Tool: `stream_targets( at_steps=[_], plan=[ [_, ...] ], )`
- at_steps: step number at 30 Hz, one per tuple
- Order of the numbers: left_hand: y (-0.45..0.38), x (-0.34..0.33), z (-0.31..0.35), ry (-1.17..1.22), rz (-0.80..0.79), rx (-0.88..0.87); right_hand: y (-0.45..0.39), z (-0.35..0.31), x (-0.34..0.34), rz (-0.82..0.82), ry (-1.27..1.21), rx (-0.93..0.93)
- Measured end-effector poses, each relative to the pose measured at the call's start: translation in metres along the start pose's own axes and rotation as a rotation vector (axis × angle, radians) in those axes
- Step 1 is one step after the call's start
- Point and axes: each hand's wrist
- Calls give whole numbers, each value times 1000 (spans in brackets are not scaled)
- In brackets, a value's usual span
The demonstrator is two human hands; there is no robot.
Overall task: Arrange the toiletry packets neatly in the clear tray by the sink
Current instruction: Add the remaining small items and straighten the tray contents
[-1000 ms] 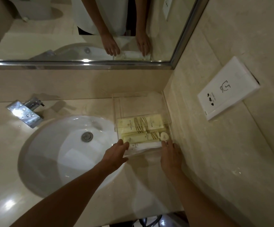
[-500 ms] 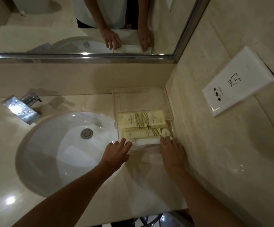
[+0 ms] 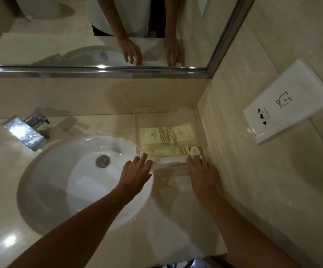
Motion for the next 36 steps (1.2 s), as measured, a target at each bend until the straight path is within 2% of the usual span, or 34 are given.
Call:
stream_targets(
  at_steps=[8, 20, 28, 36],
  plan=[
    [-21, -2, -5, 59, 100, 59, -26, 1, 5, -53, -67, -74],
    [-49, -3, -17, 41, 171, -57, -56, 3, 5, 5, -115, -45],
    [-46, -15, -25, -15, 237, -117, -55, -3, -1, 43, -248, -81],
    [-46, -17, -24, -67, 172, -70, -56, -6, -1, 57, -304, -132]
  ],
)
Point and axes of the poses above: each hand's wrist, its own y-axis away from the middle knuckle, its own x-axis out of the back of the hand, z = x × y, and after that the axes turned 8 degrees about y, right-handed
